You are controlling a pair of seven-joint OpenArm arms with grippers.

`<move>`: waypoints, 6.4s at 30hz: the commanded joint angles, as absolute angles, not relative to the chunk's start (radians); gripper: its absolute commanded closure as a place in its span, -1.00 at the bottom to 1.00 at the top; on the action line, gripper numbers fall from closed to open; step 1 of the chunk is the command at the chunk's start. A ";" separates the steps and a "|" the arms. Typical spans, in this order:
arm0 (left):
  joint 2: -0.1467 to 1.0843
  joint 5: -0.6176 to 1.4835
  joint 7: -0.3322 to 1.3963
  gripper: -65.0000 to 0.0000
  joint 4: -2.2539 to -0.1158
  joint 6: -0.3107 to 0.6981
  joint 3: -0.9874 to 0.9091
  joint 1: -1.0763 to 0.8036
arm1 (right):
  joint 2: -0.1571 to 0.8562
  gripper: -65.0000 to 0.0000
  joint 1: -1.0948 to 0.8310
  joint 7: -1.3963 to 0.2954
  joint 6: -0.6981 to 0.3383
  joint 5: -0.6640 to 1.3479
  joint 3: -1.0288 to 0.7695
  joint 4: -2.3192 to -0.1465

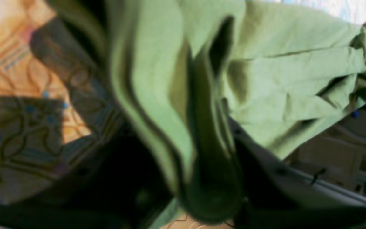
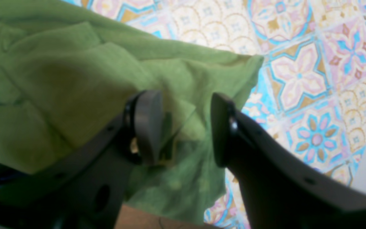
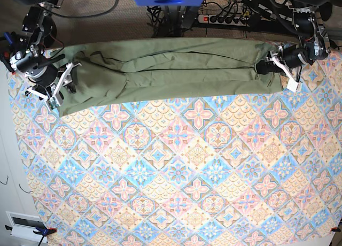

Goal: Layout the t-shirt on the table in an organized manner, then fold the t-shirt properly
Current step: 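Lift the shirt end with the left gripper and fold it toward the right gripper, then grasp the folded strip ends with both grippers, then fold the strip end held by the right gripper toward the left gripper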

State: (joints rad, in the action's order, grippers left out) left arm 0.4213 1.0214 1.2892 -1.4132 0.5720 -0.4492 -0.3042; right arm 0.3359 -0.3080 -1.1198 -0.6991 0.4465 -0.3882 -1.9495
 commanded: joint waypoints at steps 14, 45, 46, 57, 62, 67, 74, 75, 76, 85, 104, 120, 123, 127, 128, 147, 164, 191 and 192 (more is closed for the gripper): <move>0.495 0.954 1.287 1.00 -1.426 0.567 -0.668 -0.288 | 0.354 0.24 -0.306 -1.101 -0.698 0.456 -0.398 -1.966; 0.124 0.880 1.287 1.00 -1.856 0.559 -0.309 -0.348 | 0.355 0.24 -0.302 -1.095 -0.698 0.456 -0.403 -1.965; 0.113 0.871 1.287 1.00 -1.850 0.559 -0.297 -0.340 | 0.355 0.24 -0.302 -1.095 -0.698 0.456 -0.403 -1.965; 0.102 0.858 1.288 0.14 -1.773 0.559 -0.285 -0.295 | 0.355 0.24 -0.305 -1.095 -0.698 0.456 -0.404 -1.965; 0.110 0.977 1.291 -0.21 -1.888 0.561 -0.285 -0.334 | 0.355 0.24 -0.305 -1.095 -0.698 0.456 -0.404 -1.965; 0.160 1.122 1.290 -0.19 -1.914 0.562 -0.292 -0.338 | 0.355 0.24 -0.305 -1.095 -0.698 0.456 -0.404 -1.965; 0.225 1.145 1.288 -0.19 -1.913 0.562 -0.306 -0.338 | 0.355 0.24 -0.305 -1.095 -0.698 0.456 -0.404 -1.965; 0.236 1.141 1.291 -0.19 -1.910 0.562 -0.311 -0.340 | 0.355 0.24 -0.305 -1.095 -0.698 0.456 -0.404 -1.965; 0.248 1.132 1.291 -0.19 -1.908 0.562 -0.315 -0.340 | 0.355 0.24 -0.305 -1.095 -0.698 0.456 -0.404 -1.965; 0.331 1.076 1.288 -0.19 -1.886 0.561 -0.404 -0.354 | 0.355 0.23 -0.306 -1.102 -0.698 0.458 -0.377 -1.960; 0.326 1.030 1.290 -0.19 -1.883 0.561 -0.478 -0.354 | 0.355 0.05 -0.228 -1.159 -0.698 0.510 -0.294 -1.695; 0.325 1.009 1.290 -0.19 -1.882 0.561 -0.475 -0.354 | 0.360 -0.67 -0.226 -1.158 -0.698 0.753 -0.344 -1.638; 0.325 1.009 1.290 -0.19 -1.882 0.562 -0.475 -0.354 | 0.360 -0.67 -0.226 -1.158 -0.698 0.753 -0.348 -1.638; 0.325 1.009 1.290 -0.19 -1.882 0.562 -0.475 -0.354 | 0.360 -0.67 -0.229 -1.158 -0.698 0.754 -0.346 -1.638; 0.325 1.009 1.290 -0.19 -1.882 0.562 -0.475 -0.354 | 0.360 -0.67 -0.229 -1.158 -0.698 0.754 -0.343 -1.638; 0.325 1.009 1.290 -0.19 -1.880 0.564 -0.475 -0.348 | 0.354 -0.67 -0.239 -1.159 -0.698 0.754 -0.332 -1.498; 0.325 1.018 1.288 -0.19 -1.748 0.565 -0.476 -0.318 | 0.335 -0.67 -0.252 -1.159 -0.698 0.851 -0.263 -1.492; 0.325 1.020 1.288 -0.19 -1.748 0.565 -0.479 -0.277 | 0.337 1.00 -0.148 -1.161 -0.698 0.835 -0.361 -1.422; 0.323 1.020 1.288 -0.19 -1.748 0.565 -0.479 -0.275 | 0.338 1.00 -0.137 -1.161 -0.698 0.817 -0.380 -1.411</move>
State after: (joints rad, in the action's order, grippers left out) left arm 0.3115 0.9993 1.3052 -1.7317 0.5583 -0.4736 -0.2794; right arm 0.3183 -0.1497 -1.1797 -0.7017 0.8021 -0.3725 -1.3960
